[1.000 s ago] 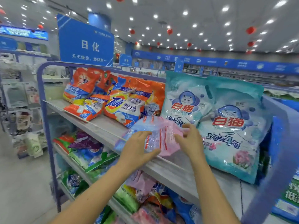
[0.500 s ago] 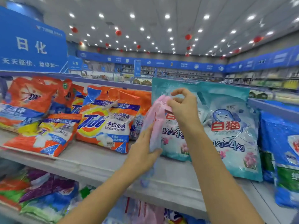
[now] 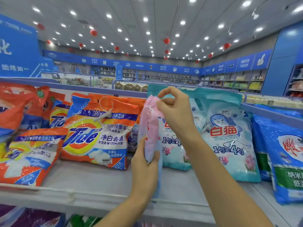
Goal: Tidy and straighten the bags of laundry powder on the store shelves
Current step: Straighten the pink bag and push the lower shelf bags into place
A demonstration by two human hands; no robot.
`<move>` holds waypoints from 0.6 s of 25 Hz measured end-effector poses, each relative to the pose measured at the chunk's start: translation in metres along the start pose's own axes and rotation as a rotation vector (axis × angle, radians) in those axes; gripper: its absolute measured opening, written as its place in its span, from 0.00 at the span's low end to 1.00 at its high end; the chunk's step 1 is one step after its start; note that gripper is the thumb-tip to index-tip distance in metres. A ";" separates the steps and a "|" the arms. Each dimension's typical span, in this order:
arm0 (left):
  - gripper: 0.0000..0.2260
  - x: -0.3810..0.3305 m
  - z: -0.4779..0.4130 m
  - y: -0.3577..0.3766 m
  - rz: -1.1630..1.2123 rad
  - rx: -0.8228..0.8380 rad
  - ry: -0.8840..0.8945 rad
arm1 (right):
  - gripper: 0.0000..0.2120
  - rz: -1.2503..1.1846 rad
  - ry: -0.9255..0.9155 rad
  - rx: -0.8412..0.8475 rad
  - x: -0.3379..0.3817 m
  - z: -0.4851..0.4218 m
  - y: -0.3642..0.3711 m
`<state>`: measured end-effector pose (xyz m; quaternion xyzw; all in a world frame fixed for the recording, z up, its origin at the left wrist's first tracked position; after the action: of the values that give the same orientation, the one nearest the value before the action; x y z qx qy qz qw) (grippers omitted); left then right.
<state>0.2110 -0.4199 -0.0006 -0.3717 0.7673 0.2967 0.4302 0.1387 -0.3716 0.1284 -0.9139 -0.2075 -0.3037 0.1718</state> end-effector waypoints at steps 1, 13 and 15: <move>0.22 -0.003 0.004 0.004 0.038 -0.025 0.016 | 0.08 -0.029 -0.026 0.015 0.004 0.004 -0.002; 0.14 -0.025 -0.055 -0.013 0.310 -0.029 -0.011 | 0.02 -0.170 -0.046 0.005 -0.005 -0.011 -0.061; 0.15 -0.026 -0.070 -0.029 0.374 -0.018 -0.069 | 0.03 -0.070 0.057 -0.040 -0.034 -0.015 -0.076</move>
<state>0.2133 -0.4820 0.0502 -0.2163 0.8051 0.3908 0.3902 0.0699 -0.3231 0.1325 -0.9003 -0.2284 -0.3394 0.1487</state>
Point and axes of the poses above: each hand's wrist, its own z-axis away from the middle knuckle, its own y-axis out of the palm, x = y × z, the point moved 3 cm from there along -z, towards the middle knuckle, and after that the axes turned 5 degrees about -y, right-handed, at the moved point
